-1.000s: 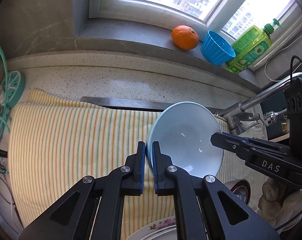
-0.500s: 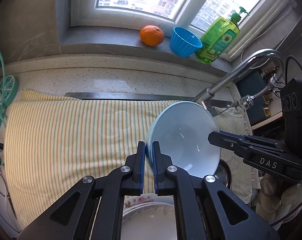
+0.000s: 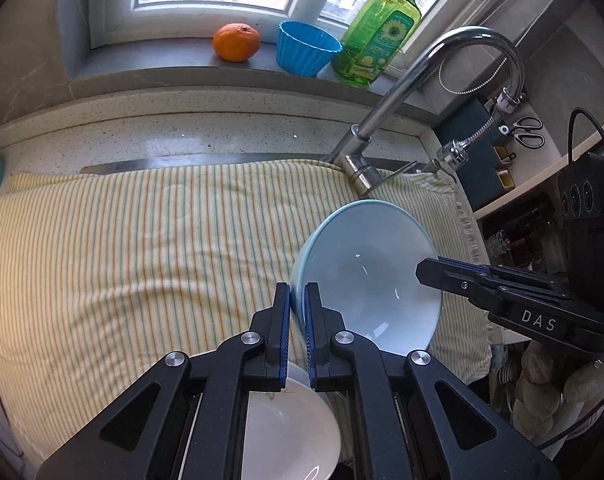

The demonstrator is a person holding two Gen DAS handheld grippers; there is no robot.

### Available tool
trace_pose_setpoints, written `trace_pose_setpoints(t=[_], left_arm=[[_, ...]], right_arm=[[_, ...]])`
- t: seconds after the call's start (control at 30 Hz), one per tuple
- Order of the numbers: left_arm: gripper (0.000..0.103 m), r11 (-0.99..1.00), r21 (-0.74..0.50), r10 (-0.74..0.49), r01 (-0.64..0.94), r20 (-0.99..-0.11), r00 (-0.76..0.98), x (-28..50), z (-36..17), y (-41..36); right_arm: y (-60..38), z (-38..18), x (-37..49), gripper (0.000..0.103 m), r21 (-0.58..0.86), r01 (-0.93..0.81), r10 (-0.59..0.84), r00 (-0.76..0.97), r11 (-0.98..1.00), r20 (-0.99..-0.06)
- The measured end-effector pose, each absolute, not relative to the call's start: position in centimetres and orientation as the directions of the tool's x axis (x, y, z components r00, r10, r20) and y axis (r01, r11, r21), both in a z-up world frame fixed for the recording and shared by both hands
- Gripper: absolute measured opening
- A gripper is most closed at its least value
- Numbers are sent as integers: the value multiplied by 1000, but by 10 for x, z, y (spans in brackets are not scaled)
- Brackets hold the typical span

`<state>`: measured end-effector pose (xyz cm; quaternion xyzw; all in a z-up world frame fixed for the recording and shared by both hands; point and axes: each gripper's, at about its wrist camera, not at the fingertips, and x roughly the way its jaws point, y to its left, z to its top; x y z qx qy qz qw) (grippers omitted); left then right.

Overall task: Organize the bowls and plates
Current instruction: 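Lift the pale blue bowl and carry it over the stack with both tools, then lower the pale blue bowl into the red bowl with both tools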

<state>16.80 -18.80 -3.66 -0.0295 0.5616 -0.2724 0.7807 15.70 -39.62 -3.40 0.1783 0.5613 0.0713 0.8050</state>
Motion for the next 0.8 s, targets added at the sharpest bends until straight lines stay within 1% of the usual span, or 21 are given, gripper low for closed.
trace_pose_setpoints(t=[0.43,0.8], left_arm=[[6,826,-358,-459,436,-875,151,143,-55,-224],[6,822,-343,-432,454,-896,104,134,-73,-242]], right_arm=[[-431,-59,121,6,379,173,305,344,909,-888],[-442,-80,110,6,369,202,295,318,907,-901]])
